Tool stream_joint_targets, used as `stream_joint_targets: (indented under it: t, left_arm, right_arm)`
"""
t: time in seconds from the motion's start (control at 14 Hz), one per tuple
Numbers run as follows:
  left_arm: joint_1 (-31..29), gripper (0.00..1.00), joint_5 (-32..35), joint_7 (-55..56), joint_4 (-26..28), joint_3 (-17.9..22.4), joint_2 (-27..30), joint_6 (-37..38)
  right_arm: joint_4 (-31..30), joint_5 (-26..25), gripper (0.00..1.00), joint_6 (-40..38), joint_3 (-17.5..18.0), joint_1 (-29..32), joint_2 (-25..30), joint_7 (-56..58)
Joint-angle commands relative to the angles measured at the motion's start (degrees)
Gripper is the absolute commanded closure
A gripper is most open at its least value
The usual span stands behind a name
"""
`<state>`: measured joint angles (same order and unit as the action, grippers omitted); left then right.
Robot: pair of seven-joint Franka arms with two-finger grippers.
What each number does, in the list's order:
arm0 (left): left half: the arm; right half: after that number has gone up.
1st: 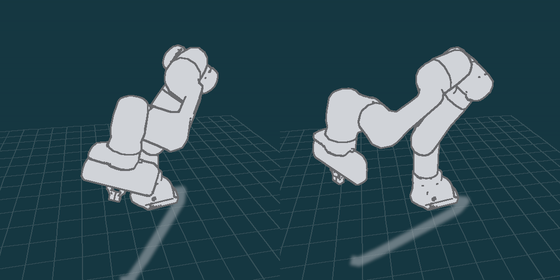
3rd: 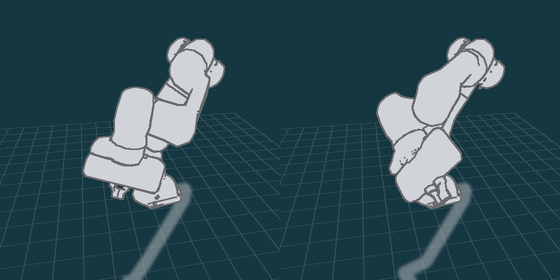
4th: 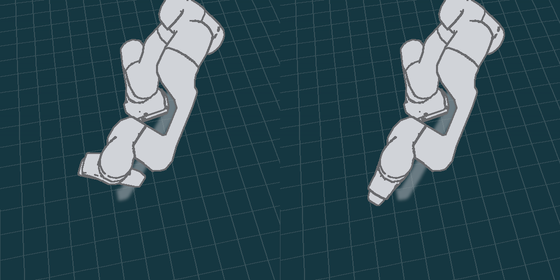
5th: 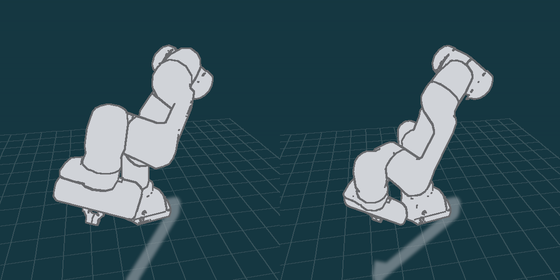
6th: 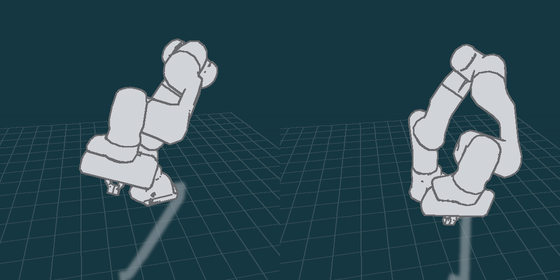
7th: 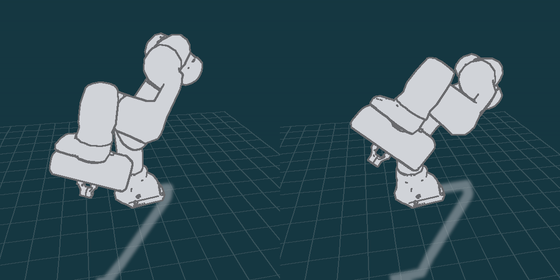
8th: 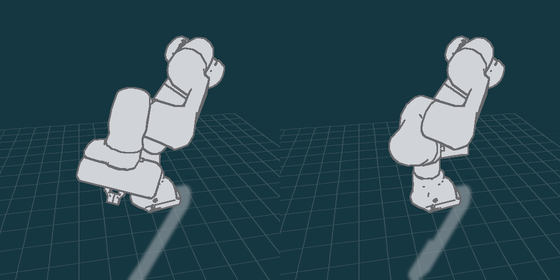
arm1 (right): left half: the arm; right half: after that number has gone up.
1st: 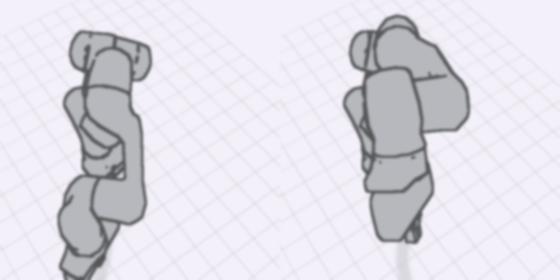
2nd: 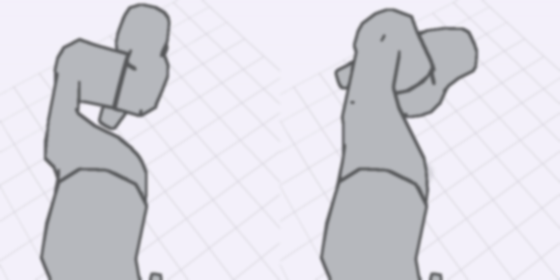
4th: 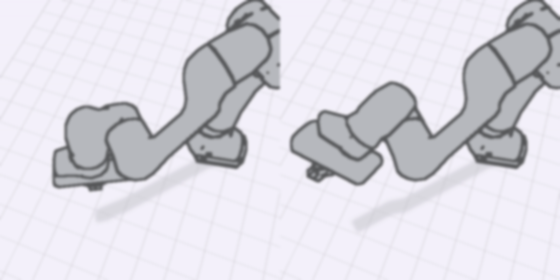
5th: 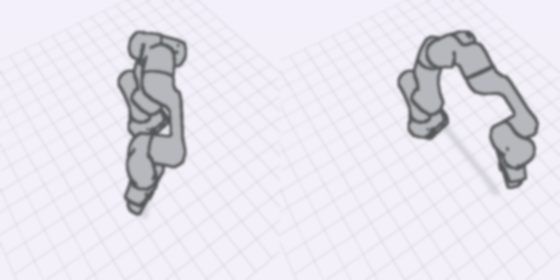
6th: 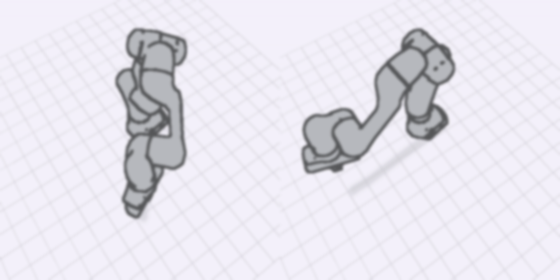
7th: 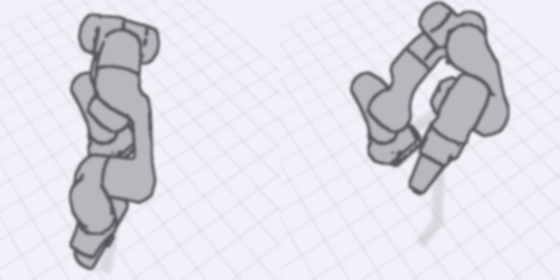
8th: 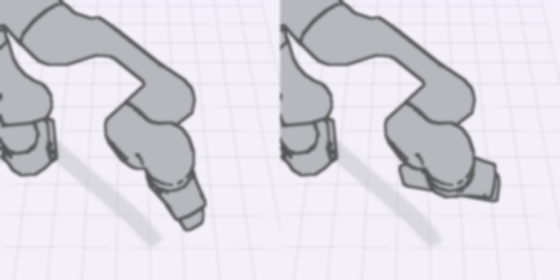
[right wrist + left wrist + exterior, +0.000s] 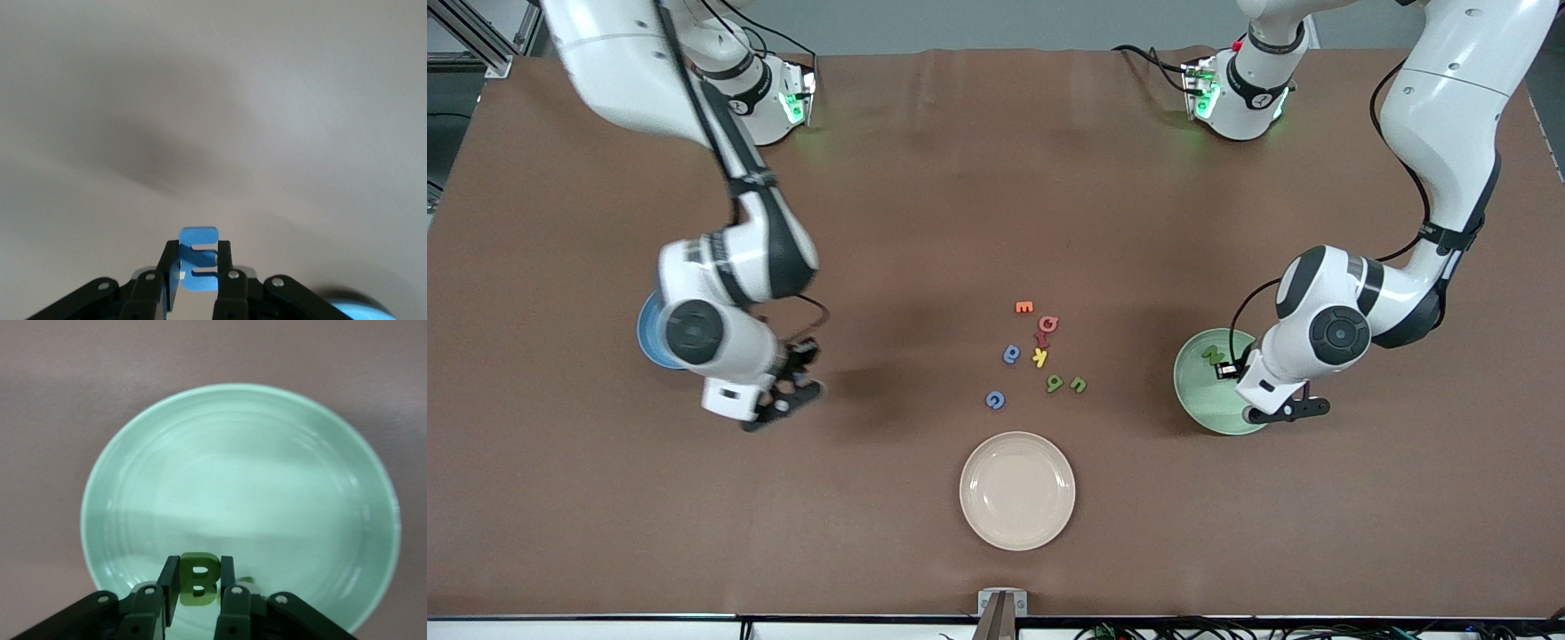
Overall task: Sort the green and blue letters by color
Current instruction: 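Place the B on the green plate while the right gripper places E on blue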
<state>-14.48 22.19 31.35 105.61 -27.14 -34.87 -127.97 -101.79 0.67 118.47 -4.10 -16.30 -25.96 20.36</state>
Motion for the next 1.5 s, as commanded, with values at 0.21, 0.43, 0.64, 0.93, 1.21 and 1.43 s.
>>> stream_joint_targets:
  t: [0.21, 0.43, 0.64, 0.93, 1.21, 1.43]
  left_arm:
    - [-1.2, 0.78, 1.4, -0.1, 2.9, -0.8, 1.8, -2.2]
    - [-1.2, 0.63, 1.7, -0.2, 3.3, -0.8, 1.9, -2.1]
    - [-1.2, 0.27, 1.7, -0.5, 3.3, -0.8, 2.2, -2.0]
    - [-1.1, 0.22, 1.5, 0.9, 2.4, -3.5, 2.4, -1.5]
    - [0.9, 0.01, 1.3, 7.1, -0.4, -7.2, 1.9, -0.6]
    - [5.7, 0.00, 1.1, 15.8, -3.8, -7.2, 0.1, -0.2]
  right_arm:
    - [-25.6, -1.3, 1.00, 17.7, 1.5, 17.9, 11.5, 28.4]
    - [-29.2, -1.2, 0.97, 19.5, 1.5, 22.5, 11.6, 32.2]
    - [-29.6, -1.0, 0.00, 17.9, 1.6, 23.9, 11.6, 32.2]
    - [-28.1, 1.9, 0.00, 15.7, 3.2, 20.4, 12.3, 26.5]
    - [-18.2, 2.5, 0.00, 11.1, 3.6, 4.6, 11.3, -0.3]
    - [-6.3, 2.5, 0.00, 8.3, 3.6, -5.2, 4.8, -18.2]
